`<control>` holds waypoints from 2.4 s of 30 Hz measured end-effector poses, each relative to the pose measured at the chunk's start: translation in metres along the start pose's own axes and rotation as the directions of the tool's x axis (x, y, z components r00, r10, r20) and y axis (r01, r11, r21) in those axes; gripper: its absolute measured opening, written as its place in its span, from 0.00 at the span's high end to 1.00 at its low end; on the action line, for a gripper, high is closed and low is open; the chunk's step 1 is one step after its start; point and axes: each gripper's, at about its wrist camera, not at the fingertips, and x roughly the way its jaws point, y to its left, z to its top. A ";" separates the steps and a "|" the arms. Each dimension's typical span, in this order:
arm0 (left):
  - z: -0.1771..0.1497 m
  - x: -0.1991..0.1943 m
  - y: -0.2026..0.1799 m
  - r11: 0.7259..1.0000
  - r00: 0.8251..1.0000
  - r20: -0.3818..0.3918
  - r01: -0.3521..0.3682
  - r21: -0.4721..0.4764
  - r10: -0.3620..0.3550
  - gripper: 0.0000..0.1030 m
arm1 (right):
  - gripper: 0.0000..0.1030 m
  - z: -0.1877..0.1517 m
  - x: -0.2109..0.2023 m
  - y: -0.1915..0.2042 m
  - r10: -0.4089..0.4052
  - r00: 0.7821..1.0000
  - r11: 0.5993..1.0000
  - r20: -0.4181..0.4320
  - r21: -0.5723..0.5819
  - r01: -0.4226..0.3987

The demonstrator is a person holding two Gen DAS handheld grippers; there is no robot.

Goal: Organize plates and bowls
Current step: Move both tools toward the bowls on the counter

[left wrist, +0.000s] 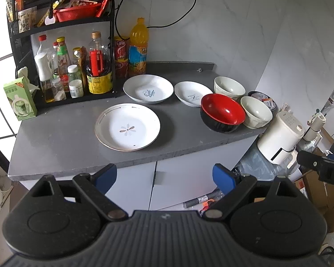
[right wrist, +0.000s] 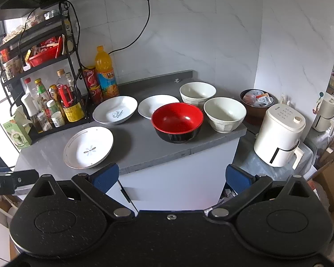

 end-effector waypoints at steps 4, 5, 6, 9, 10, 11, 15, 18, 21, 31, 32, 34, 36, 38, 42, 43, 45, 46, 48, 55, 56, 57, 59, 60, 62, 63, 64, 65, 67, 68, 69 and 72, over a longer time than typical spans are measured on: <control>0.000 0.000 0.003 1.000 1.000 -0.001 0.000 0.003 0.000 0.11 | 0.00 0.000 -0.001 0.003 -0.001 1.000 1.000 0.013 -0.024 0.001; 0.003 0.002 0.003 1.000 1.000 -0.005 0.000 0.003 0.000 0.11 | 0.00 0.001 0.000 0.004 -0.009 1.000 1.000 0.014 -0.030 0.009; 0.004 0.003 0.003 1.000 1.000 -0.007 -0.002 0.007 0.002 0.11 | 0.00 0.001 0.001 0.004 -0.016 1.000 0.999 0.009 -0.034 0.016; 0.006 0.003 0.003 1.000 1.000 -0.007 0.003 0.012 -0.003 0.11 | 0.00 0.002 0.002 0.002 -0.016 1.000 0.999 0.005 -0.029 0.016; 0.007 0.004 0.003 1.000 1.000 -0.005 0.004 0.014 -0.004 0.11 | 0.00 0.002 0.003 0.002 -0.021 1.000 0.999 0.003 -0.025 0.021; 0.007 0.005 0.002 1.000 1.000 -0.005 0.002 0.016 -0.002 0.11 | 0.00 0.002 0.003 0.002 -0.023 1.000 0.999 0.001 -0.022 0.023; 0.011 0.010 -0.001 1.000 1.000 -0.007 0.008 0.008 -0.008 0.11 | 0.00 0.000 0.004 -0.001 -0.020 1.000 1.000 -0.012 -0.004 0.020; 0.013 0.010 -0.007 1.000 1.000 -0.003 0.019 0.020 -0.019 0.11 | 0.00 0.000 0.005 -0.006 -0.031 0.999 0.999 -0.008 0.008 0.031; 0.015 0.014 -0.012 0.999 1.000 -0.009 0.020 0.040 -0.020 0.11 | 0.00 0.001 0.006 -0.012 -0.039 0.999 0.999 -0.008 0.030 0.040; 0.019 0.023 -0.019 0.998 0.999 -0.026 0.036 0.046 -0.035 0.11 | 0.00 -0.003 0.008 -0.020 -0.057 0.998 0.998 -0.011 0.038 0.057; 0.020 0.024 -0.019 0.998 0.999 -0.028 0.035 0.045 -0.034 0.11 | 0.00 -0.003 0.007 -0.021 -0.057 0.998 0.998 -0.008 0.041 0.057; 0.021 0.026 -0.018 0.998 0.999 -0.030 0.038 0.043 -0.036 0.11 | 0.00 -0.002 0.007 -0.022 -0.050 0.999 0.997 -0.005 0.051 0.050; 0.022 0.028 -0.018 0.998 0.999 -0.032 0.042 0.043 -0.041 0.11 | 0.00 -0.001 0.010 -0.024 -0.042 0.999 0.997 -0.004 0.057 0.043; 0.024 0.032 -0.018 0.998 0.998 -0.036 0.045 0.043 -0.043 0.11 | 0.00 0.000 0.013 -0.025 -0.034 0.999 0.998 -0.006 0.060 0.034; 0.029 0.040 -0.019 0.998 0.998 -0.042 0.049 0.042 -0.047 0.11 | 0.00 0.003 0.020 -0.026 -0.031 0.999 0.997 -0.009 0.064 0.032; 0.031 0.042 -0.019 0.998 0.998 -0.042 0.054 0.041 -0.052 0.11 | 0.00 0.004 0.022 -0.026 -0.033 0.999 0.997 -0.010 0.065 0.034; 0.035 0.047 -0.020 0.997 0.997 -0.043 0.058 0.042 -0.057 0.11 | 0.00 0.007 0.026 -0.027 -0.036 0.999 0.997 -0.010 0.072 0.037; 0.038 0.050 -0.020 0.997 0.997 -0.044 0.060 0.043 -0.058 0.11 | 0.00 0.009 0.029 -0.028 -0.037 0.999 0.996 -0.009 0.077 0.038; 0.043 0.057 -0.021 0.997 0.996 -0.046 0.072 0.037 -0.070 0.11 | 0.00 0.012 0.034 -0.029 -0.041 0.999 0.996 -0.009 0.084 0.042; 0.070 0.087 -0.023 0.994 0.994 -0.062 0.096 0.044 -0.093 0.11 | 0.00 0.026 0.063 -0.037 -0.030 0.999 0.992 -0.011 0.122 0.032; 0.074 0.091 -0.024 0.994 0.993 -0.058 0.102 0.049 -0.099 0.11 | 0.00 0.028 0.067 -0.038 -0.026 1.000 0.992 -0.010 0.127 0.027; 0.077 0.095 -0.024 0.993 0.993 -0.057 0.102 0.055 -0.099 0.11 | 0.00 0.030 0.071 -0.039 -0.031 0.999 0.991 -0.013 0.128 0.033; 0.085 0.106 -0.026 0.993 0.993 -0.062 0.103 0.063 -0.100 0.11 | 0.00 0.035 0.080 -0.039 -0.047 0.999 0.990 -0.021 0.133 0.049; 0.088 0.110 -0.026 0.992 0.992 -0.067 0.107 0.064 -0.103 0.11 | 0.00 0.037 0.083 -0.040 -0.049 0.999 0.989 -0.019 0.139 0.052; 0.095 0.119 -0.028 0.990 0.991 -0.072 0.122 0.074 -0.116 0.11 | 0.00 0.042 0.089 -0.041 -0.046 0.999 0.988 -0.011 0.149 0.047; 0.099 0.124 -0.030 0.989 0.990 -0.077 0.124 0.081 -0.118 0.11 | 0.00 0.044 0.092 -0.042 -0.050 0.999 0.987 -0.012 0.152 0.051; 0.102 0.129 -0.031 0.989 0.990 -0.082 0.124 0.085 -0.117 0.11 | 0.00 0.046 0.096 -0.042 -0.057 0.998 0.986 -0.016 0.155 0.059; 0.106 0.134 -0.033 0.988 0.989 -0.087 0.126 0.087 -0.119 0.11 | 0.00 0.048 0.100 -0.042 -0.062 0.998 0.985 -0.018 0.158 0.064; 0.112 0.142 -0.035 0.986 0.987 -0.090 0.142 0.087 -0.134 0.11 | 0.00 0.054 0.108 -0.043 -0.059 0.998 0.984 -0.017 0.165 0.061; 0.115 0.144 -0.036 0.985 0.986 -0.090 0.150 0.089 -0.142 0.11 | 0.00 0.055 0.111 -0.044 -0.062 0.998 0.983 -0.020 0.171 0.065; 0.118 0.148 -0.037 0.983 0.985 -0.090 0.156 0.093 -0.148 0.11 | 0.00 0.057 0.115 -0.045 -0.068 0.997 0.981 -0.022 0.180 0.071; 0.128 0.158 -0.041 0.978 0.982 -0.091 0.173 0.112 -0.163 0.11 | 0.00 0.061 0.123 -0.049 -0.078 0.997 0.974 -0.019 0.213 0.080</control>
